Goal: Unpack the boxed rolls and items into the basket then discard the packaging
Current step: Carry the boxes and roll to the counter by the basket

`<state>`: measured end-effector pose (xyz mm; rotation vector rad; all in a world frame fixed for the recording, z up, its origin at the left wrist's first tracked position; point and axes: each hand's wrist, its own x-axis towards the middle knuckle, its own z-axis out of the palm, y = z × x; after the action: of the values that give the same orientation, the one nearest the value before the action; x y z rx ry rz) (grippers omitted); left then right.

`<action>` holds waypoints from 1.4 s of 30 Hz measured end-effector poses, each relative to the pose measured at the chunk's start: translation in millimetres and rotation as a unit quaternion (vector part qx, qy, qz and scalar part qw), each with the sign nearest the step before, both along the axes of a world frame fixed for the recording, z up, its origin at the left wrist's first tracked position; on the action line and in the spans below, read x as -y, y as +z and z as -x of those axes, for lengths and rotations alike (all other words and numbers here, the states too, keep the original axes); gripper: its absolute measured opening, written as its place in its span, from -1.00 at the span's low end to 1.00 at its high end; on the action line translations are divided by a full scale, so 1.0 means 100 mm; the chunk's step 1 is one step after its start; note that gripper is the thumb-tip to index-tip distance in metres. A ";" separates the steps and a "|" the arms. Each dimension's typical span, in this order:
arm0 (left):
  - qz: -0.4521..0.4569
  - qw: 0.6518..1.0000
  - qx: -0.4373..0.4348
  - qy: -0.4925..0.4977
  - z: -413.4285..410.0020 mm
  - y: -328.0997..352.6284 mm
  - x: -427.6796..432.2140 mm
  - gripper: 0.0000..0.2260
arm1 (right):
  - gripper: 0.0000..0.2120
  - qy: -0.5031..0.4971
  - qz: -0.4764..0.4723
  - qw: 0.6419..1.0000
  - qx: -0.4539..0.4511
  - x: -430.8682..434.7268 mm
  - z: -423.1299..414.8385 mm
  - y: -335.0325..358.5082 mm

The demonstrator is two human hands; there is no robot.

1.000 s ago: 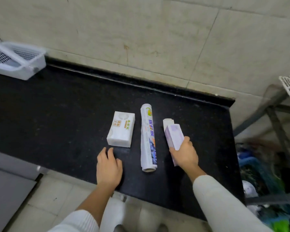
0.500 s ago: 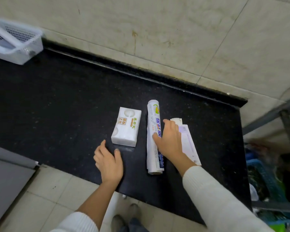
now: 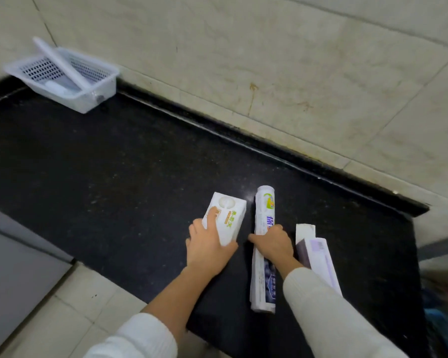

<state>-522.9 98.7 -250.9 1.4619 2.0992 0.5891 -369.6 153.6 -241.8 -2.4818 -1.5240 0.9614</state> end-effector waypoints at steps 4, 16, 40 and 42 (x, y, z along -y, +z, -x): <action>-0.043 0.998 0.017 0.043 0.63 0.09 -0.07 -0.17 | -0.26 0.009 -0.004 0.999 -0.047 -0.24 0.53 0.14; -0.057 0.986 -0.018 0.156 4.00 0.20 0.04 -0.20 | -0.37 0.124 -0.008 0.985 -0.117 -0.43 3.86 0.26; -0.049 0.971 -0.033 0.231 7.44 0.07 -1.08 -0.21 | -0.33 0.261 0.007 0.965 -0.017 -1.98 7.70 0.05; -0.046 0.974 -0.030 0.222 7.57 0.03 -1.15 -0.20 | -0.33 0.267 0.008 0.964 0.002 -2.03 7.78 0.01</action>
<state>-1279.8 213.8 -247.5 1.0639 2.4959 0.8227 -1147.6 356.5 -240.6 -2.1097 -2.2540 1.0218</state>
